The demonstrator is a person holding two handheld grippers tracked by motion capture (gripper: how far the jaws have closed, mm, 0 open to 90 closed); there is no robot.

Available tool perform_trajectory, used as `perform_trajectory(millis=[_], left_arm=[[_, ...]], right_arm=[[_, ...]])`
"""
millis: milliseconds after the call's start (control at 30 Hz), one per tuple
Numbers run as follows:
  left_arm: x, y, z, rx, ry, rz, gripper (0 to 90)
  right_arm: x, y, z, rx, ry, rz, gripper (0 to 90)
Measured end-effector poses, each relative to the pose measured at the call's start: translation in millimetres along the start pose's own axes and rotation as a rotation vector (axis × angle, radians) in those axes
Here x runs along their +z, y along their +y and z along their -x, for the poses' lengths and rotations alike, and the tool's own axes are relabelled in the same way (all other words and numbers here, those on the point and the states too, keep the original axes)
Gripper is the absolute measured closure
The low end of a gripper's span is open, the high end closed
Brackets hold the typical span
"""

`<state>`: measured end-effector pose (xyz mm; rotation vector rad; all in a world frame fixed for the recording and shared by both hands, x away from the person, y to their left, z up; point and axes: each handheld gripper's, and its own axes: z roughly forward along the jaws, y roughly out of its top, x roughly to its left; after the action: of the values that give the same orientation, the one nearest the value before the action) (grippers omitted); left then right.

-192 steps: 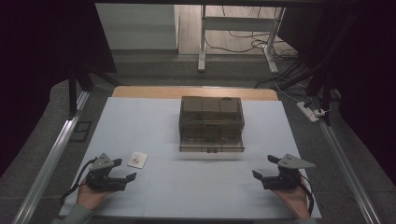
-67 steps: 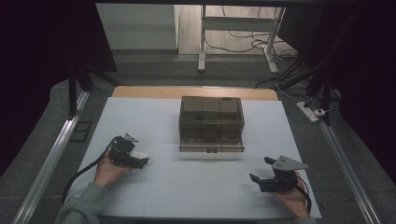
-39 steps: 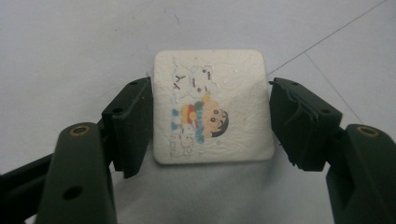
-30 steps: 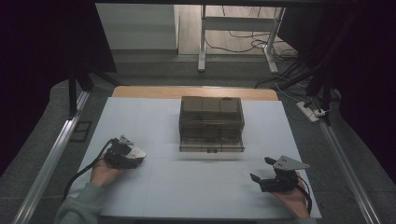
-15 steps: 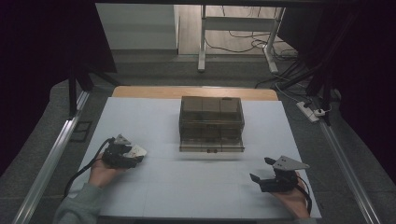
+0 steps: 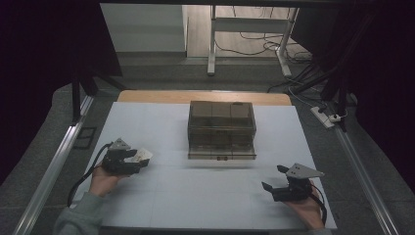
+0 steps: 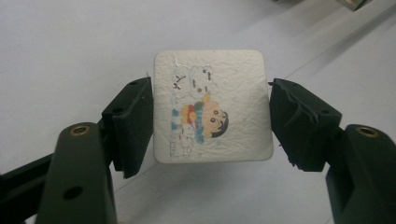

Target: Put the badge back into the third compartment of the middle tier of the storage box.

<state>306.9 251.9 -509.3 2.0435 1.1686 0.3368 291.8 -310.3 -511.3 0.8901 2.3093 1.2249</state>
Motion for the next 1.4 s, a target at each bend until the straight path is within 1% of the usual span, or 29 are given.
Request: perform_trajectory(millis=[200,500,567,800,900,1400], left_arm=[[-5.7,0.8,-0.3,-0.021,0.012,0.048,32.9],[-11.1,2.3,0.8,-0.023,-0.015,0.089,32.9],[-11.4,2.6,1.1,-0.03,-0.016,0.094,32.9],[-13.2,3.9,2.1,-0.027,-0.027,0.108,32.9],[-14.0,5.5,3.3,-0.034,-0.037,0.119,32.9],[-18.1,12.3,11.5,-0.021,-0.089,0.15,32.9]], right_arm=[[0.0,-0.1,-0.2,-0.001,-0.001,-0.002,12.0],[-0.1,0.0,-0.2,-0.002,-0.002,-0.004,12.1],[0.2,-0.1,-0.3,-0.001,-0.001,-0.001,12.1],[-0.5,0.3,-0.9,-0.006,-0.005,0.002,12.4],[-0.2,0.3,-0.9,-0.007,-0.005,0.002,12.4],[0.9,0.1,-1.1,-0.008,0.004,-0.001,12.4]])
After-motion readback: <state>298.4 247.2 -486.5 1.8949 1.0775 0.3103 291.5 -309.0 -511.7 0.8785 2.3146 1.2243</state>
